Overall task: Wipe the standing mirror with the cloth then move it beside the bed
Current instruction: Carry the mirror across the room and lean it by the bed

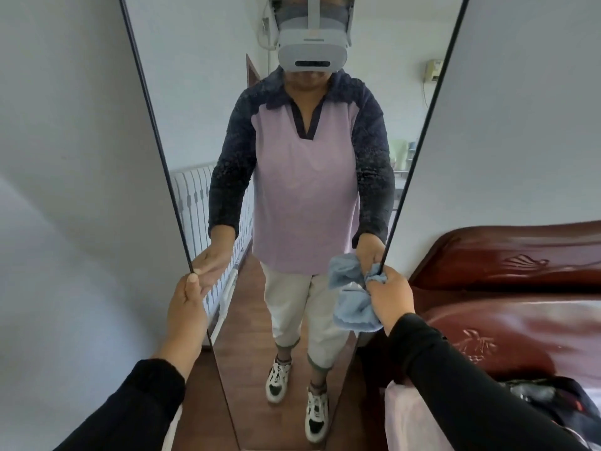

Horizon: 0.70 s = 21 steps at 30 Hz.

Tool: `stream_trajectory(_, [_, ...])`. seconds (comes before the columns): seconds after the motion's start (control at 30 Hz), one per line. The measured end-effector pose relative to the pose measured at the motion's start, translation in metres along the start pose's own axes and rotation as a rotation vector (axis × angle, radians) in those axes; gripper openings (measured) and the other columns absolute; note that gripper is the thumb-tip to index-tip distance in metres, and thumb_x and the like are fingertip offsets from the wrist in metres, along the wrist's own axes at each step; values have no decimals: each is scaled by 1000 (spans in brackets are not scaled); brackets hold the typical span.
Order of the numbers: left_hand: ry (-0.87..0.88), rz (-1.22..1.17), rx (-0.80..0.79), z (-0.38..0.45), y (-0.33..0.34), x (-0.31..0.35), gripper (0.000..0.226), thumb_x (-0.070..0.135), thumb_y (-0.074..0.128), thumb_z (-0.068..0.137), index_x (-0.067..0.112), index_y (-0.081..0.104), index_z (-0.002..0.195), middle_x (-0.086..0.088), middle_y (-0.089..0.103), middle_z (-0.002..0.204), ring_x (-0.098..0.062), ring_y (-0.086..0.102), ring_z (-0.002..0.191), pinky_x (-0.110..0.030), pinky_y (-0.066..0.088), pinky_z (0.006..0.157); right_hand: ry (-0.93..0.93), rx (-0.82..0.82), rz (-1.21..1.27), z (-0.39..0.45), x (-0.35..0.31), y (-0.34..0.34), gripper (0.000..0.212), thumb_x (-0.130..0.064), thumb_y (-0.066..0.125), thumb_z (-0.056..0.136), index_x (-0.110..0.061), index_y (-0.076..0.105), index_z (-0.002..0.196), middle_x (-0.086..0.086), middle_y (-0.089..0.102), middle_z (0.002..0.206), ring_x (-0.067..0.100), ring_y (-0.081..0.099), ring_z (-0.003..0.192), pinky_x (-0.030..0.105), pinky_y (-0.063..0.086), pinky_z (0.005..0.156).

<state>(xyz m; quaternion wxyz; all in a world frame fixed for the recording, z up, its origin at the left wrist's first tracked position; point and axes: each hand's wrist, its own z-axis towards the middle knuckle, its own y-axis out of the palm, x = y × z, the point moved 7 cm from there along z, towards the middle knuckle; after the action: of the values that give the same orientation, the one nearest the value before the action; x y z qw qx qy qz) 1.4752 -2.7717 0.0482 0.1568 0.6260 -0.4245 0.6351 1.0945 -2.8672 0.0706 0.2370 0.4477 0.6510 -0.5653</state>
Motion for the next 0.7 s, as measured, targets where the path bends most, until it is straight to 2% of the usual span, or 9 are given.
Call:
stream_trajectory(0.13, [-50,-2,-17,14,-6,-4,49,45,27,107,21,47,144,-2,53,137,-22,49,125,-32,36,97,-33,-35,25,-3,-8,8,17,-5,54,93,-13,65,104,8,69,94,28,63,90,35,51,87])
stream_trajectory(0.3, [-57,38,-100,20,-5,-2,52,45,26,107,19,41,150,-9,46,151,-27,43,138,-33,34,106,-29,-5,37,-6,-6,9,21,-9,52,94,-16,65,108,8,70,100,29,64,94,39,52,93])
stream_trajectory(0.4, [-103,36,-166,14,-5,-11,52,48,26,105,24,40,148,-5,45,150,-26,42,138,-41,33,114,-23,-4,28,-7,-5,10,23,-10,53,94,-15,66,113,9,70,102,31,64,96,42,53,95])
stream_trajectory(0.47, [-83,20,-212,7,-4,-15,51,51,25,104,28,40,146,-2,46,149,-20,42,137,-44,33,115,-24,-3,10,-8,-5,10,20,-11,53,95,-12,65,111,11,69,100,33,64,95,42,52,92])
stream_trajectory(0.53, [-56,2,-229,1,-4,-18,52,52,25,103,33,33,151,4,40,153,-16,37,140,-44,30,118,-21,10,-17,-10,-7,11,14,-11,53,95,-9,62,105,14,68,96,35,63,92,43,52,89])
stream_trajectory(0.7, [-64,18,-259,-10,-12,-21,74,73,25,88,42,21,154,12,27,162,-11,27,147,-46,24,121,-14,57,16,-22,-7,20,14,-13,57,94,-6,56,106,16,66,96,37,62,92,46,52,90])
